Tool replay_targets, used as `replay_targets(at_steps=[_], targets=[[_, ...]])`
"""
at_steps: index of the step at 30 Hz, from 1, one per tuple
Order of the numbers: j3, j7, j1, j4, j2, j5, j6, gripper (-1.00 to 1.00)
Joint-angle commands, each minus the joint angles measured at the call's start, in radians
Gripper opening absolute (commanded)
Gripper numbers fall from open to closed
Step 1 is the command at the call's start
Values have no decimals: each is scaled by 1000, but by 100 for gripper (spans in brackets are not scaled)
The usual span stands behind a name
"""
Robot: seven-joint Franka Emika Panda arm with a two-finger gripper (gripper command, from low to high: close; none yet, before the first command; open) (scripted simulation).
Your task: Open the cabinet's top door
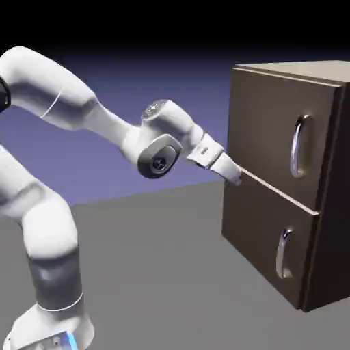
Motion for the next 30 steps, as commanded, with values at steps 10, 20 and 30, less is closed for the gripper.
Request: replay_targets(at_steps=[10, 20, 30], targets=[[-184, 297, 166, 72, -76, -435, -34, 100], [-367, 594, 331, 143, -152, -870, -69, 100], [-551, 890, 497, 215, -227, -1305, -103, 100]])
